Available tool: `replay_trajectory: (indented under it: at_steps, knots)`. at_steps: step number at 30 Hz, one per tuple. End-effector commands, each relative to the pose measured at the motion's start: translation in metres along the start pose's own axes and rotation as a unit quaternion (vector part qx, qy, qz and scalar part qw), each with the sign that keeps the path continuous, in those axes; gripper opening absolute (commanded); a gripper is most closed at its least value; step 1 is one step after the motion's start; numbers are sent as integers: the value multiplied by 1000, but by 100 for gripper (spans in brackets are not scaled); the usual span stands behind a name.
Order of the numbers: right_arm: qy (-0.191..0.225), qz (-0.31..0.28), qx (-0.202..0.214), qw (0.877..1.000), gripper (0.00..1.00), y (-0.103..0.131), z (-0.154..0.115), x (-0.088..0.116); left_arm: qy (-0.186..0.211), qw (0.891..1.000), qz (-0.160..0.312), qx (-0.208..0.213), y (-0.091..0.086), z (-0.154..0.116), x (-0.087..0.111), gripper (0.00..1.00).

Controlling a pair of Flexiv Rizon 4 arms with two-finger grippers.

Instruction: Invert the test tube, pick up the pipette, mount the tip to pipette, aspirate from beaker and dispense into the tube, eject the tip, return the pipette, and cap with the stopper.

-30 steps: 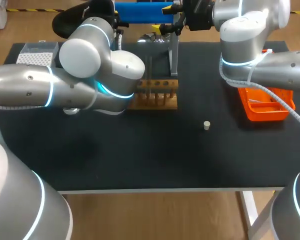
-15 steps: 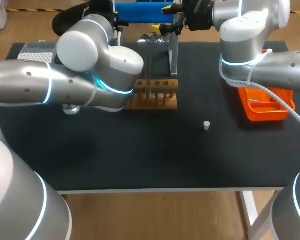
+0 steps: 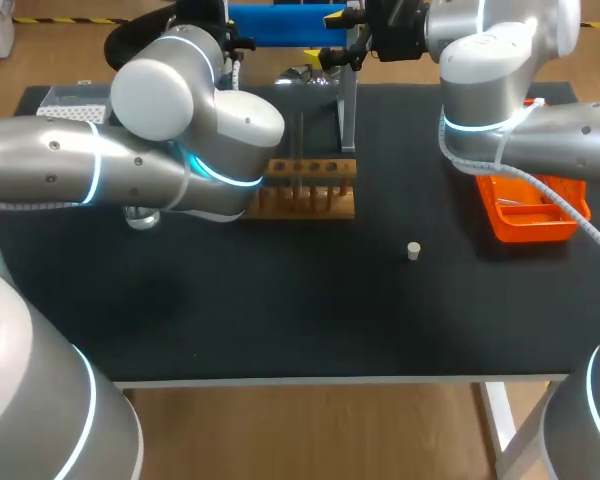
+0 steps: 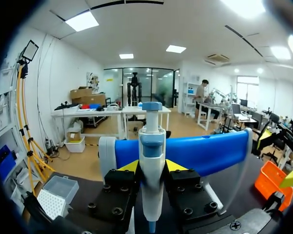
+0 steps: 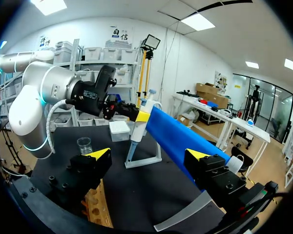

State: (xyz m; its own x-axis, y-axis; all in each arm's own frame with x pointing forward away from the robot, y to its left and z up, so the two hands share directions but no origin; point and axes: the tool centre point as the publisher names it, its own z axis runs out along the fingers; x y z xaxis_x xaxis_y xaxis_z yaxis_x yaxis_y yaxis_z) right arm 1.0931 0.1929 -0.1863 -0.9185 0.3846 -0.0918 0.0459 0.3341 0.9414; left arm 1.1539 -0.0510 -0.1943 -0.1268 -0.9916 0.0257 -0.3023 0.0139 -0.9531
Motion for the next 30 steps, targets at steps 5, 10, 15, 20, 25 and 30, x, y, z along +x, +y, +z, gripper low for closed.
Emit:
replay_trajectory:
  at_steps: [5, 10, 15, 20, 25, 30]
  knots:
    - [2, 0, 2, 1000, 100, 1, -1, -1, 0, 1000, 5, 0, -3, 5, 0, 0]
    - [2, 0, 2, 1000, 100, 1, -1, -1, 0, 1000, 4, -2, -3, 8, 0, 0]
    - [2, 0, 2, 1000, 100, 1, -1, -1, 0, 1000, 4, -9, -3, 10, -1, 0]
    - [2, 0, 2, 1000, 100, 1, -1, -1, 0, 1000, 2, -16, -1, 14, -1, 0]
    - [2, 0, 2, 1000, 100, 1, -1, -1, 1, 1000, 1, -24, 1, 16, -2, 0]
    - [2, 0, 2, 1000, 100, 1, -1, -1, 1, 1000, -2, -30, 4, 18, -3, 0]
